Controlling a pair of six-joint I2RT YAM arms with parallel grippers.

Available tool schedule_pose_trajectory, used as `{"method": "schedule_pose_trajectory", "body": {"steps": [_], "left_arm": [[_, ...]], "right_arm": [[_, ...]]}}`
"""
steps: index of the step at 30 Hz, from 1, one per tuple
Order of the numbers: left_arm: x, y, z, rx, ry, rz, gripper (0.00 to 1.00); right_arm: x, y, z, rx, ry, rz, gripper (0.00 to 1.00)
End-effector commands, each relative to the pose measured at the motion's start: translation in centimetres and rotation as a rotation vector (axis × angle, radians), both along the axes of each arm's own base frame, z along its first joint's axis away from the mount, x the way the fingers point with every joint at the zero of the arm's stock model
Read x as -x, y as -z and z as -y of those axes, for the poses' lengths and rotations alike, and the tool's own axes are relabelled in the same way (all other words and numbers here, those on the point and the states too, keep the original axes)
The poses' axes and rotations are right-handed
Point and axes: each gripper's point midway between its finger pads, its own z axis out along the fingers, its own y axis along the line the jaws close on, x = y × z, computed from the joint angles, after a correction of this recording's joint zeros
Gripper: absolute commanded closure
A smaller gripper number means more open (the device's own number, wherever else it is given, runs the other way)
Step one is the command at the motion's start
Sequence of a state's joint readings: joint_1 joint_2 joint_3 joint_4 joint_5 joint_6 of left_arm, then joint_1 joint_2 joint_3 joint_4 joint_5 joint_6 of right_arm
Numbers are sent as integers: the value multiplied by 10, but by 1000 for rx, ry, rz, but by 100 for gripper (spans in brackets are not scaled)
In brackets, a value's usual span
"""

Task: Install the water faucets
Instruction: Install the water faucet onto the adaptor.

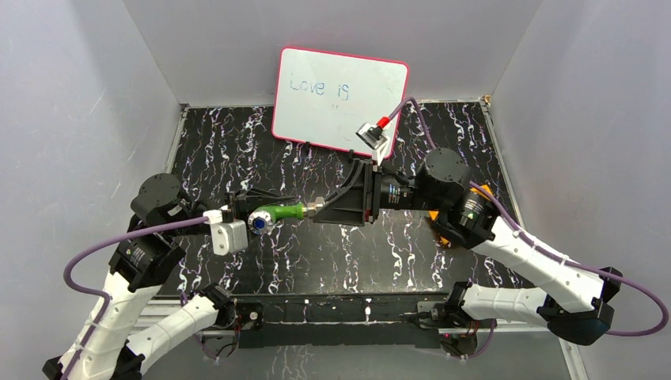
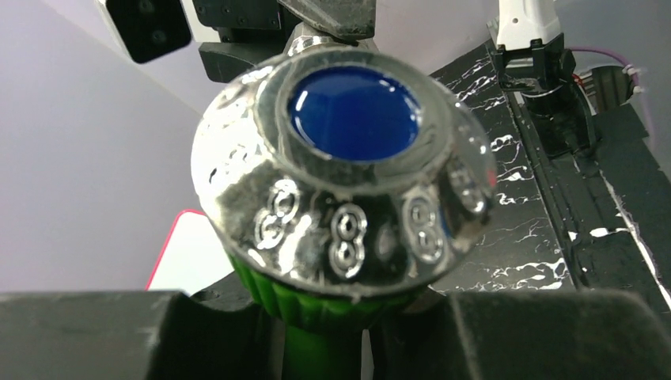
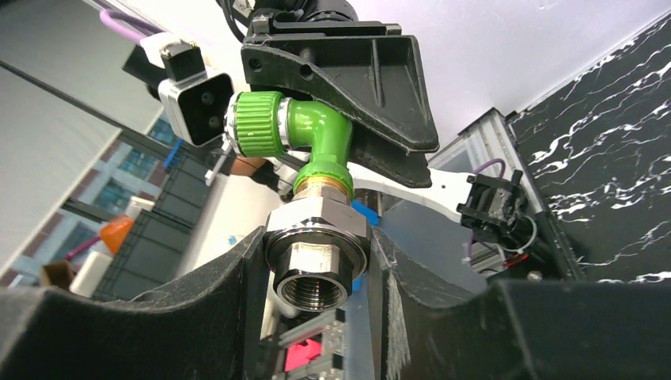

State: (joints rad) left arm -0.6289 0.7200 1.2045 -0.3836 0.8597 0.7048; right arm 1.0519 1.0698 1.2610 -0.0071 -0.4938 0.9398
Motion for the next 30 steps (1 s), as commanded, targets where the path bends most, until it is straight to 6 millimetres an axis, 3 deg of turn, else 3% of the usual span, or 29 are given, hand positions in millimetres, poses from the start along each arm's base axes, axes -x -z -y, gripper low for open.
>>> {"method": "schedule_pose_trajectory", "body": {"steps": [1, 7, 30], "left_arm": [[-6, -5, 10, 7, 40, 82, 100], [-6, -5, 10, 6, 42, 84, 100], [-2, -3, 10, 7, 52, 69, 100]], "right_arm": [[-10, -4, -14, -28, 45, -175, 100], [-16, 2, -9, -7, 101, -246, 100], [-9, 2, 6, -10, 104, -224, 90]]}}
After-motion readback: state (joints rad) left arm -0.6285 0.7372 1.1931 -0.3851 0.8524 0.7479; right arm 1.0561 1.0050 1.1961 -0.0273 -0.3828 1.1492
